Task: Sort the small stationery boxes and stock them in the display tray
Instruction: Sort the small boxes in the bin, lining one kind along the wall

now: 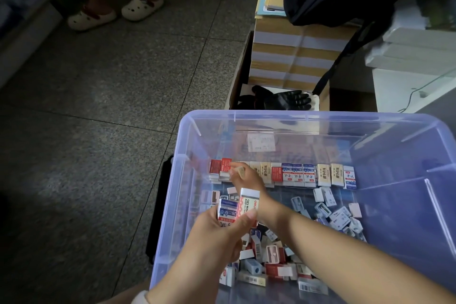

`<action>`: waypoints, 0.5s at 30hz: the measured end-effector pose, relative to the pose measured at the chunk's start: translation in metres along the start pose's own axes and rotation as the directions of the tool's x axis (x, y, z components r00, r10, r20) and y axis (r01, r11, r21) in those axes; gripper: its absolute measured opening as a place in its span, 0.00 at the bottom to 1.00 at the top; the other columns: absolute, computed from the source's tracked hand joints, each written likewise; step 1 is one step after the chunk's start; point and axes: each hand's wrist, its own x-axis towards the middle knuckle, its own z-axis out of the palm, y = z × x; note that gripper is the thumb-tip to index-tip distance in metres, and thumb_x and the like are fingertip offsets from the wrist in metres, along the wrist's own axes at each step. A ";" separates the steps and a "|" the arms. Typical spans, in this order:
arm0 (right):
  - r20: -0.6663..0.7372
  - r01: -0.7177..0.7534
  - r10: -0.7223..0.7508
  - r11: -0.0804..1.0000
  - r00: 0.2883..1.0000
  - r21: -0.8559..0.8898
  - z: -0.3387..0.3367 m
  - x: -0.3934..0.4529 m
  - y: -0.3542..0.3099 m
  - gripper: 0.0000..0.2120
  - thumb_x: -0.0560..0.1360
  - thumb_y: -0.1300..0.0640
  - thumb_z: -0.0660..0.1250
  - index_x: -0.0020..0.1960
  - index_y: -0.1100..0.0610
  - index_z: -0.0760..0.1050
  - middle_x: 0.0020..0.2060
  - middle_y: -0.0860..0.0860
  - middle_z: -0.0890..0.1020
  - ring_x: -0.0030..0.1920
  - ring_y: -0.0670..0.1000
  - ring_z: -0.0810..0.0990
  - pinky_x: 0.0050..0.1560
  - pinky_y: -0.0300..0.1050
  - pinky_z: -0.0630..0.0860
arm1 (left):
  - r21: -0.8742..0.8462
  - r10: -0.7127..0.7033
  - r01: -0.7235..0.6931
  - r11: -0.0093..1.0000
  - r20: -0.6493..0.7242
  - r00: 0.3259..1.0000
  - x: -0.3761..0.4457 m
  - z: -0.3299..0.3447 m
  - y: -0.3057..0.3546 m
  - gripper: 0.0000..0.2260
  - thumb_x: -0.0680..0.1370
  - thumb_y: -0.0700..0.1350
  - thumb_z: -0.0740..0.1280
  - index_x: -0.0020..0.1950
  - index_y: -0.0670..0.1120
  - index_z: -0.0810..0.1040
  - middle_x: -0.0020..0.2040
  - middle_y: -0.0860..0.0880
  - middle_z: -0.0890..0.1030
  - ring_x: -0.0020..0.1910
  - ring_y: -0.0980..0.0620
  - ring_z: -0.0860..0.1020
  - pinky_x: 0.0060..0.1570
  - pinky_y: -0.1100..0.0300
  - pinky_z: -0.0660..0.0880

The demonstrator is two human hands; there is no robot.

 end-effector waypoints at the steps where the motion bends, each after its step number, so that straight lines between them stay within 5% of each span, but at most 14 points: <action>1: -0.017 -0.004 0.004 1.000 1.000 0.021 -0.002 0.000 0.001 0.16 0.80 0.56 0.57 0.67 0.58 0.70 0.62 0.54 0.76 0.60 0.53 0.75 0.53 0.37 0.68 | 0.001 0.001 -0.001 1.000 0.000 1.000 0.000 0.001 0.001 0.09 0.74 0.43 0.69 0.39 0.39 0.74 0.20 0.52 0.65 0.19 0.56 0.61 0.22 0.65 0.59; 3: -0.075 -0.036 0.043 0.994 0.996 0.101 -0.010 -0.003 0.006 0.13 0.80 0.55 0.58 0.61 0.59 0.72 0.53 0.52 0.79 0.52 0.53 0.78 0.47 0.39 0.73 | -0.010 0.005 -0.005 1.000 -0.006 1.000 0.001 0.003 0.002 0.09 0.74 0.42 0.69 0.37 0.41 0.73 0.21 0.51 0.65 0.20 0.56 0.61 0.23 0.65 0.59; 6: -0.153 -0.100 0.147 0.956 0.977 0.277 -0.026 -0.007 0.016 0.07 0.78 0.56 0.62 0.54 0.58 0.72 0.49 0.56 0.80 0.50 0.59 0.80 0.51 0.56 0.79 | -0.013 -0.007 0.007 1.000 -0.048 0.999 0.005 0.005 0.002 0.08 0.75 0.42 0.69 0.38 0.40 0.75 0.23 0.51 0.65 0.21 0.55 0.61 0.25 0.64 0.61; 10: -0.053 -0.204 0.223 0.949 0.973 0.241 -0.049 -0.008 0.021 0.20 0.78 0.58 0.64 0.69 0.56 0.66 0.61 0.54 0.75 0.49 0.53 0.80 0.44 0.42 0.79 | -0.009 -0.093 0.092 0.996 -0.102 0.990 0.024 0.010 0.003 0.08 0.77 0.43 0.67 0.46 0.37 0.76 0.23 0.51 0.64 0.22 0.56 0.60 0.25 0.65 0.59; 15: -0.050 -0.225 0.253 0.922 0.966 0.316 -0.056 -0.015 0.023 0.22 0.76 0.68 0.63 0.68 0.58 0.65 0.57 0.54 0.77 0.42 0.47 0.78 0.46 0.42 0.79 | -0.057 -0.179 0.170 0.984 -0.273 0.945 0.095 0.021 -0.001 0.03 0.78 0.36 0.64 0.45 0.38 0.73 0.32 0.47 0.71 0.27 0.55 0.65 0.25 0.65 0.63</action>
